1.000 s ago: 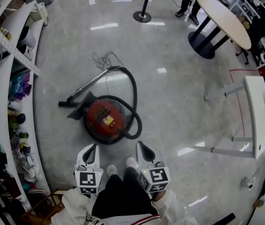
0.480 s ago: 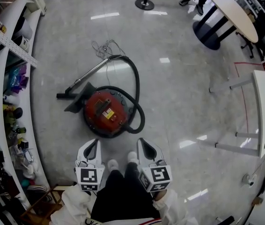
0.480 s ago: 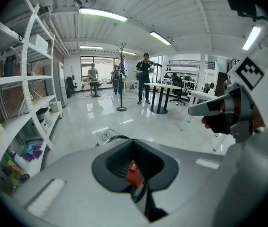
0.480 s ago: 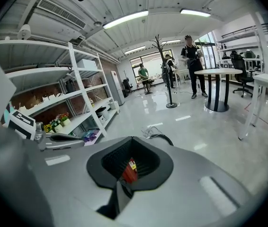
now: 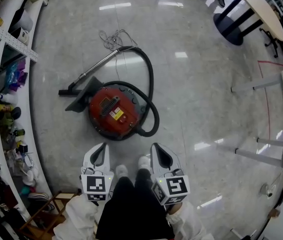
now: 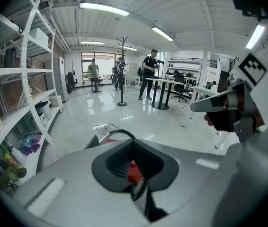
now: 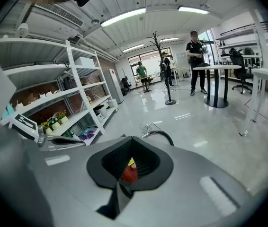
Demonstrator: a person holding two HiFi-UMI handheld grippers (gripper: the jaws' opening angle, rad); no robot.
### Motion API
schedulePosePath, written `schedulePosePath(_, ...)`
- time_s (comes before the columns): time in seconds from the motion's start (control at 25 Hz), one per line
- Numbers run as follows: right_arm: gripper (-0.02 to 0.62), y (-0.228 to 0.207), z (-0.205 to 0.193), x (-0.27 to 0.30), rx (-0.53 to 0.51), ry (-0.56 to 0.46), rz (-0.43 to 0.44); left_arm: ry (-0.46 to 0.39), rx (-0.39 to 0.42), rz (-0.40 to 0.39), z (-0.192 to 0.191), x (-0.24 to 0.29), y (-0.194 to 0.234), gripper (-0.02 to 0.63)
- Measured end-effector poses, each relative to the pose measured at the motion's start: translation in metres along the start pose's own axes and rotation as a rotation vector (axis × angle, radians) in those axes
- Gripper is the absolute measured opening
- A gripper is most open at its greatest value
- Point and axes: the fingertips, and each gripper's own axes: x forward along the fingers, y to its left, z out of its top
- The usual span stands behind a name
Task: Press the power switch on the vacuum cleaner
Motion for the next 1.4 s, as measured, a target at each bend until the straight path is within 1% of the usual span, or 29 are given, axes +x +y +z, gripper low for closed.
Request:
schedulePosePath(0.16,0.001,-0.01,-0.006,0.009,0.012,0.007,-0.009,0.028,0.003,-0.003,-0.012,0.019,0.0,0.0)
schedulePosePath(0.32,0.001,-0.013,-0.012,0.017,0.014,0.013,0.006,0.048,0.001,-0.015,-0.019,0.041,-0.002,0.0)
schedulePosePath(0.44,0.0,-0.016,-0.017,0.021,0.023,0.017,0.011,0.071,0.024,-0.019,-0.028,0.058,-0.002,0.0)
schedulePosePath(0.64,0.001,-0.018,-0.021,0.023,0.032,0.02,0.015,0.133,0.068,-0.023,-0.052,0.091,0.0,0.0)
schedulePosePath(0.84,0.001,-0.021,-0.015,0.023,0.031,0.032,0.003,0.177,0.072,-0.041,-0.074,0.124,-0.004,0.0)
schedulePosePath(1.0,0.002,-0.022,-0.015,0.024,0.023,0.023,0.02,0.222,0.087,-0.051,-0.091,0.147,-0.005,0.0)
schedulePosePath(1.4,0.0,-0.028,-0.016,0.022,0.03,0.047,0.007,0.319,0.126,-0.054,-0.122,0.183,0.0,0.0)
